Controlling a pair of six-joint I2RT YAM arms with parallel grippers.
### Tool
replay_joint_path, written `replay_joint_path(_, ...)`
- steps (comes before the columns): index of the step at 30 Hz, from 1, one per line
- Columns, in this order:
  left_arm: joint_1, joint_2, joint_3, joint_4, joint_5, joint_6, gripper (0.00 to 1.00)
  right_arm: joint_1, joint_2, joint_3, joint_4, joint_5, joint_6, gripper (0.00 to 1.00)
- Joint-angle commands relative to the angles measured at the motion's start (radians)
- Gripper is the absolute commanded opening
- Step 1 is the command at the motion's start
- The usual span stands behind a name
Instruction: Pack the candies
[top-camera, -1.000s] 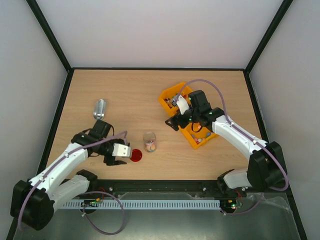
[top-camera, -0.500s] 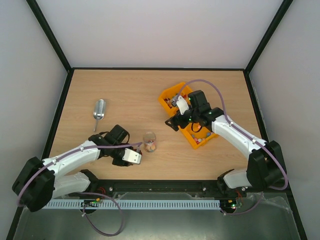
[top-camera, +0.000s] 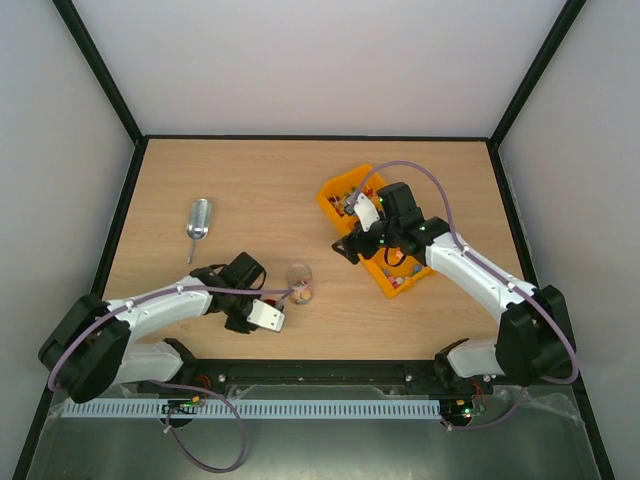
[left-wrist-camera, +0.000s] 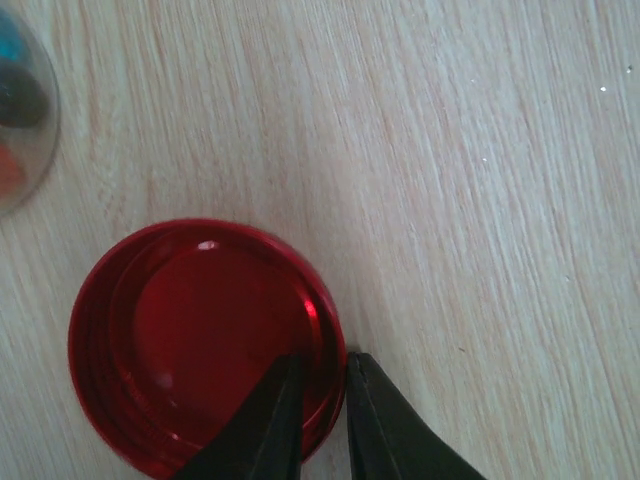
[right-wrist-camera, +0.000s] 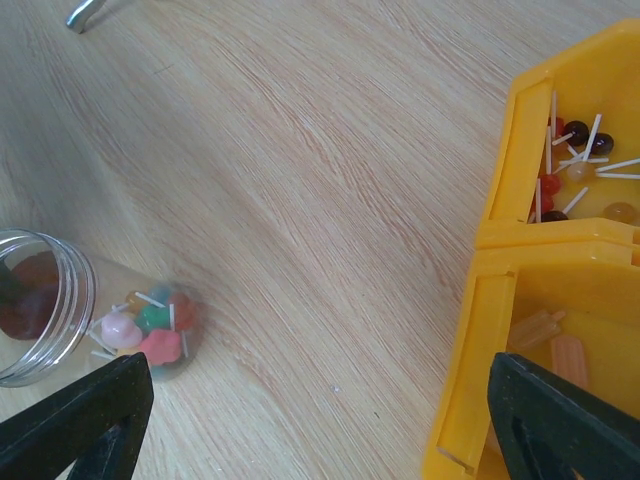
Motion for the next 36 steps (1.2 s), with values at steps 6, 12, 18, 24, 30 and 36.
replay_joint_path(6,-0.006,-0.034,0.010,-0.194,0.070,0.086,0.02,-0.003,-0.115,-0.073,-0.035,-0.082,-0.100,0.91)
replay_joint_path(12,0.008,-0.114,0.185,-0.343,0.259,0.043,0.02,-0.003,-0.204,-0.128,-0.027,-0.161,-0.194,0.90)
replay_joint_path(18,0.009,-0.027,0.466,-0.552,0.421,0.017,0.02,0.000,-0.307,-0.170,-0.009,-0.319,-0.357,0.82)
replay_joint_path(24,0.013,0.121,0.750,-0.788,0.534,0.032,0.02,0.063,-0.411,-0.163,-0.048,-0.368,-0.617,0.75)
replay_joint_path(30,0.021,0.150,0.834,-0.798,0.580,-0.016,0.02,0.152,-0.442,-0.135,-0.049,-0.345,-0.757,0.65)
replay_joint_path(36,0.034,0.188,0.868,-0.797,0.606,-0.030,0.02,0.250,-0.378,-0.101,-0.021,-0.270,-0.838,0.58)
